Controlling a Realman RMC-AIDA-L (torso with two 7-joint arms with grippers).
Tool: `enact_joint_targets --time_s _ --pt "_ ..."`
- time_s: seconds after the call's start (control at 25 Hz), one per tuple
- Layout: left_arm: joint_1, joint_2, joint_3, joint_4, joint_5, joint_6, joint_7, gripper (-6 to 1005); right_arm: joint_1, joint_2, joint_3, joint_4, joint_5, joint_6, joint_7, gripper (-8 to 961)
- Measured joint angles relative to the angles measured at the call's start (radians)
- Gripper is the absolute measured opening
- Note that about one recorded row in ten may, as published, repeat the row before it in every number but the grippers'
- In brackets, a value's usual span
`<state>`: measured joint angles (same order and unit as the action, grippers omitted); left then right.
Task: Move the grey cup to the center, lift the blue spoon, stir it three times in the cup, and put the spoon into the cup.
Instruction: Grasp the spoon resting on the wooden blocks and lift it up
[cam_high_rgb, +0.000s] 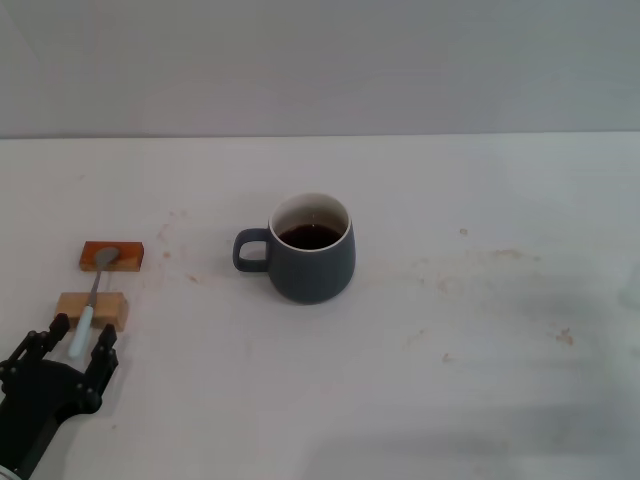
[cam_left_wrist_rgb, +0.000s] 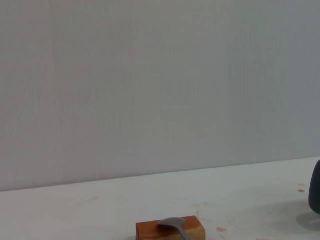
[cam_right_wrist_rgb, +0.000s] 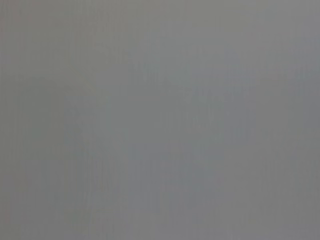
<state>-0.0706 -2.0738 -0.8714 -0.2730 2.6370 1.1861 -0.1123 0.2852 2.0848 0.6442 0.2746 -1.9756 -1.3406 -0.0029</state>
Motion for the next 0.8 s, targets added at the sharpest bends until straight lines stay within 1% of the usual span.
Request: enact_joint_targets --time_s 0.16,0.6,0.8 --pt "-0.002 0.000 -0.003 0.000 0.000 -0.005 -0.002 544 0.002 0.000 -0.001 0.000 0.000 0.000 0.000 -2" --pt "-0.005 -0.002 -0.004 0.000 0.000 -0.028 -0.003 476 -0.003 0.000 -0.011 0.000 0.000 -0.007 0.000 -2" --pt "-0.004 -0.001 -0.004 -0.003 0.000 -0.024 -0.003 466 -0.004 0.000 -0.012 0.000 0.000 -0.007 0.000 -2"
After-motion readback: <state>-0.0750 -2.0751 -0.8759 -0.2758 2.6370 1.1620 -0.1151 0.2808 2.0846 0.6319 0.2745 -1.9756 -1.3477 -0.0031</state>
